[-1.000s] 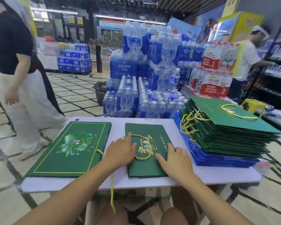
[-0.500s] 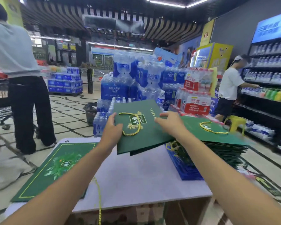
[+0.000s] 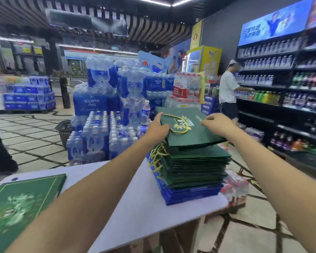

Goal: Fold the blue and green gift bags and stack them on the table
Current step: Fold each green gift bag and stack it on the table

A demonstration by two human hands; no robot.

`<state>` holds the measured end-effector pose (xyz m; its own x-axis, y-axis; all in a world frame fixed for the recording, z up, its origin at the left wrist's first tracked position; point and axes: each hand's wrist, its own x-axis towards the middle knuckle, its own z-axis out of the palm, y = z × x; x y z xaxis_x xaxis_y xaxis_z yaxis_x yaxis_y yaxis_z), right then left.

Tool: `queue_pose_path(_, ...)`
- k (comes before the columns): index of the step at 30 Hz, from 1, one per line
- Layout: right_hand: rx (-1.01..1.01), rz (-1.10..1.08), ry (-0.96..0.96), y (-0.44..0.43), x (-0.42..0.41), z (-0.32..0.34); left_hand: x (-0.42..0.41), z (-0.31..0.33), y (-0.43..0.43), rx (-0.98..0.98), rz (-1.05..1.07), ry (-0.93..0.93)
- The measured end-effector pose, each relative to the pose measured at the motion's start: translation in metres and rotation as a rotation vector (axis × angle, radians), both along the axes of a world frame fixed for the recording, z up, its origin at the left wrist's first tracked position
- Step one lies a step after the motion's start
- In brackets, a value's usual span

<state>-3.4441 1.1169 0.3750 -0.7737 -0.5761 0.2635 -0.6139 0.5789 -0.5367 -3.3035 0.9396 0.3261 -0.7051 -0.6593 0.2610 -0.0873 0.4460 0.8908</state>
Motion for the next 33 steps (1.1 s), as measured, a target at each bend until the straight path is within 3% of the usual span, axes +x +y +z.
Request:
queue_pose_path(7, 0.247, -0.039, 0.017, 0.009, -0.022, -0.055, -0.028, -0.047, 0.008, 0.014, 0.002, -0.146)
queue_pose_path(12, 0.135, -0.063, 0.151, -0.011, -0.008, -0.034, 0.001, -0.029, -0.005, -0.18, -0.003, -0.12)
queue_pose_path(17, -0.014, 0.223, 0.281, -0.081, 0.077, -0.016, 0.102, -0.03, -0.052, -0.561, 0.136, -0.276)
queue_pose_path(21, 0.003, 0.455, 0.309, -0.145, 0.166, -0.044, 0.213, -0.061, -0.091, -0.565, 0.289, -0.436)
queue_pose_path(27, 0.239, 0.852, 0.246, -0.211, 0.277, -0.144, 0.364, -0.149, -0.127, -0.495, 0.459, -0.906)
queue_pose_path(30, 0.338, 0.961, 0.232, -0.237, 0.313, -0.189, 0.404, -0.185, -0.122, -0.504, 0.523, -1.052)
queue_pose_path(33, 0.402, 1.027, 0.237, -0.249, 0.33, -0.214, 0.415, -0.196, -0.107, -0.572, 0.527, -1.068)
